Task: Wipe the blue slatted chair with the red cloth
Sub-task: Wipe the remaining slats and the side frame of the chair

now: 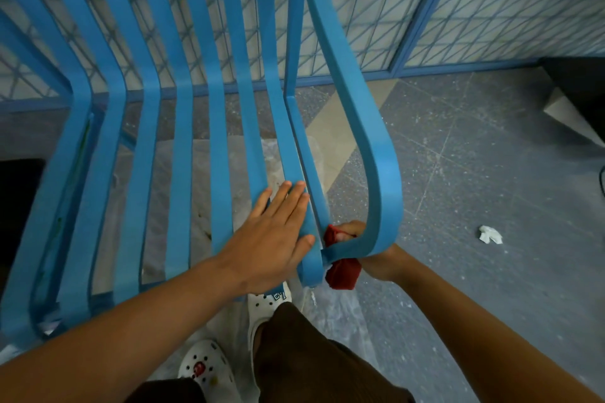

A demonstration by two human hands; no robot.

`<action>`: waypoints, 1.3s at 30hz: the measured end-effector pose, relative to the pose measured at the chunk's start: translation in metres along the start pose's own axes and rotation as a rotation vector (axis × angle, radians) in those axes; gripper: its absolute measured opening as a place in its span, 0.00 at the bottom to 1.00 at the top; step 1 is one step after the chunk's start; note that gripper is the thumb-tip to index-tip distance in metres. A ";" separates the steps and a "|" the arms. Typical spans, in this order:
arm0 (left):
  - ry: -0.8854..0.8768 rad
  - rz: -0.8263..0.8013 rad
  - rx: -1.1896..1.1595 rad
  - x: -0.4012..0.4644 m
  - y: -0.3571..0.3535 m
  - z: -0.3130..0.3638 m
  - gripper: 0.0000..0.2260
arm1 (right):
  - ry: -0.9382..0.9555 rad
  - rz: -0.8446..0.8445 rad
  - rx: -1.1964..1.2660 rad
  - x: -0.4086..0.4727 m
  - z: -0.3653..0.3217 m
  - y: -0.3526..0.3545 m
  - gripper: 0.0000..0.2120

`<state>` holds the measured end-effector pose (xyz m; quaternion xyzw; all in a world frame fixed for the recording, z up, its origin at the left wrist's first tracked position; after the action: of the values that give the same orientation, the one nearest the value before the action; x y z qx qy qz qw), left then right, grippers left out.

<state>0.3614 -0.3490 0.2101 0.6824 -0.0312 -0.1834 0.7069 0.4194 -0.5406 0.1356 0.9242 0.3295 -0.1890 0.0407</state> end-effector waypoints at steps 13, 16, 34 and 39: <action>-0.016 -0.042 -0.064 -0.006 0.010 0.000 0.32 | -0.066 0.272 -0.435 -0.073 -0.050 -0.004 0.11; -0.016 -0.027 -0.097 -0.022 0.019 -0.002 0.32 | 0.031 0.347 -0.460 -0.100 -0.090 -0.007 0.11; -0.007 0.388 -0.672 -0.164 0.168 0.016 0.31 | 0.442 0.400 -0.185 -0.183 -0.268 -0.140 0.15; 0.094 0.549 -0.812 -0.209 0.176 -0.022 0.20 | 0.466 0.220 -0.160 -0.151 -0.259 -0.207 0.10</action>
<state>0.2116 -0.2644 0.4237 0.3259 -0.1041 0.0434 0.9386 0.2664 -0.4164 0.4425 0.9668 0.2414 0.0610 0.0570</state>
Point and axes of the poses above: each hand's wrist, its own x-axis towards the middle knuckle, its own y-axis out of the back of the hand, z = x × y, the point moved 5 cm from there along x, towards the middle knuckle, and after that the axes turned 11 degrees about x, right-handed, at the moved point
